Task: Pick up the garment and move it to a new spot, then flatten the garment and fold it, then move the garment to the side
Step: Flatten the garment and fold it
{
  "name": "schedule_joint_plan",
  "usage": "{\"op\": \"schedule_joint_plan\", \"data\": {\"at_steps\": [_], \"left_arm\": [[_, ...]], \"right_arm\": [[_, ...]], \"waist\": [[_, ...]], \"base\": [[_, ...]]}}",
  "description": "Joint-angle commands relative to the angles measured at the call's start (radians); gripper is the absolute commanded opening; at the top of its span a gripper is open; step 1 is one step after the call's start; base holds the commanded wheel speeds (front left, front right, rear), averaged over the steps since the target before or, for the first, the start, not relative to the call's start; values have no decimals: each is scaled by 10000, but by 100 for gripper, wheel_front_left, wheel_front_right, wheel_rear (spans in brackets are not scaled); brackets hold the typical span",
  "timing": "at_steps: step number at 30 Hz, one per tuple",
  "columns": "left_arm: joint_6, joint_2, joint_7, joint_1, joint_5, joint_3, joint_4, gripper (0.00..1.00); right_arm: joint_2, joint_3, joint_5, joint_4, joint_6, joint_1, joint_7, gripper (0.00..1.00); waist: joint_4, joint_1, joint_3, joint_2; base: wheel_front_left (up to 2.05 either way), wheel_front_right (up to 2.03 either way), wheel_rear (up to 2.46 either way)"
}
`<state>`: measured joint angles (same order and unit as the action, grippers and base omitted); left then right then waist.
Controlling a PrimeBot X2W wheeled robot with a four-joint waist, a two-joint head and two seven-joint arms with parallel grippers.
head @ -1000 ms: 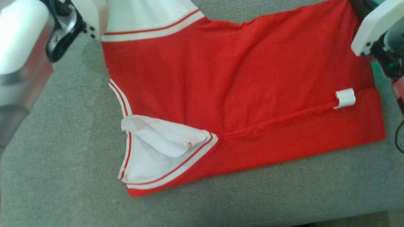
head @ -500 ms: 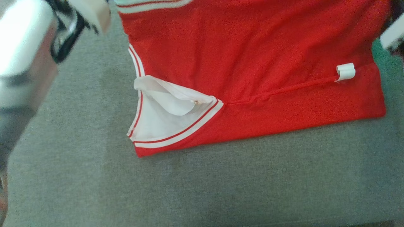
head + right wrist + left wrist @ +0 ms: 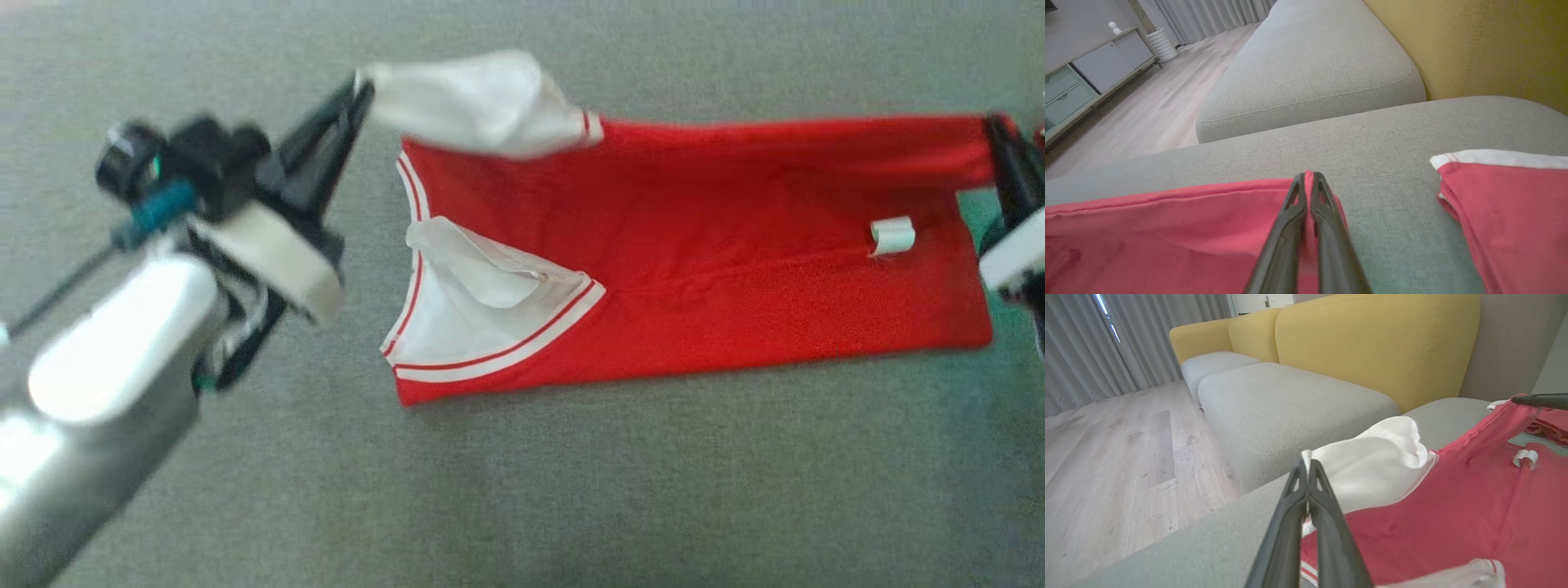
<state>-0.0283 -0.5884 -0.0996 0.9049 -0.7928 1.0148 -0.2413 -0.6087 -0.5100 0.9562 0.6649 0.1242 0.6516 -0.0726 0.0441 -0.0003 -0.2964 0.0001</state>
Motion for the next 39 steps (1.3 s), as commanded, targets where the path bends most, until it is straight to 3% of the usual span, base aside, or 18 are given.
{"op": "schedule_joint_plan", "data": {"at_steps": [1,8,14,16,17,18,19,20,21,22,23,27,33,39], "left_arm": [[-281,-585,-83,-49,-116,-375,564,0],[-1248,-1106,-121,-1912,-498,-108,2147,0],[-1602,-1105,-309,-2818,-708,100,2618,0],[-1626,-1048,-406,-2981,-741,149,2620,0],[-1643,-1016,-460,-3044,-736,174,2584,0],[-1671,-973,-511,-3101,-718,203,2531,0],[-1688,-920,-553,-3161,-710,240,2472,0],[-1704,-858,-608,-3217,-704,269,2405,14],[-1740,-790,-664,-3280,-704,291,2321,44],[-1780,-722,-715,-3349,-702,317,2235,89],[-1860,-644,-812,-3417,-692,305,2148,100],[-2162,-373,-1118,-3664,-645,223,1913,100],[-3140,354,-1574,-4538,-252,-302,1638,100],[-4089,1478,-1617,-5861,1533,-1599,2084,100]], "right_arm": [[-400,77,79,-327,65,-372,-182,0],[-589,418,48,-746,65,-1704,-512,0],[-541,841,-196,-900,65,-2496,-664,0],[-501,994,-280,-948,65,-2709,-659,19],[-471,1061,-329,-971,65,-2811,-636,36],[-439,1135,-385,-993,65,-2909,-627,78],[-400,1210,-426,-1009,65,-3011,-585,100],[-360,1293,-464,-1029,65,-3116,-545,100],[-307,1407,-496,-1044,65,-3227,-540,100],[-251,1515,-537,-1072,65,-3354,-539,100],[-201,1620,-579,-1109,65,-3497,-528,100],[-44,2009,-629,-1289,65,-4042,-508,100],[458,3100,-973,-1865,65,-5307,-728,100],[1168,4245,-1587,-2080,65,-5690,-400,100]], "waist": [[158,3,219,-1],[326,3,509,-1],[428,3,600,-1],[453,3,609,-1],[460,3,620,-1],[468,3,633,-1],[474,3,646,-1],[479,3,664,-1],[476,3,691,-1],[468,3,725,-1],[461,3,760,-1],[444,3,881,-1],[468,3,1129,-1],[849,3,1245,-1]], "base": [[0,0,0],[0,0,0],[0,0,0],[0,0,0],[0,0,0],[0,0,0],[0,0,0],[0,0,0],[0,0,0],[0,0,0],[0,0,0],[0,0,0],[0,0,0],[0,0,0]]}}
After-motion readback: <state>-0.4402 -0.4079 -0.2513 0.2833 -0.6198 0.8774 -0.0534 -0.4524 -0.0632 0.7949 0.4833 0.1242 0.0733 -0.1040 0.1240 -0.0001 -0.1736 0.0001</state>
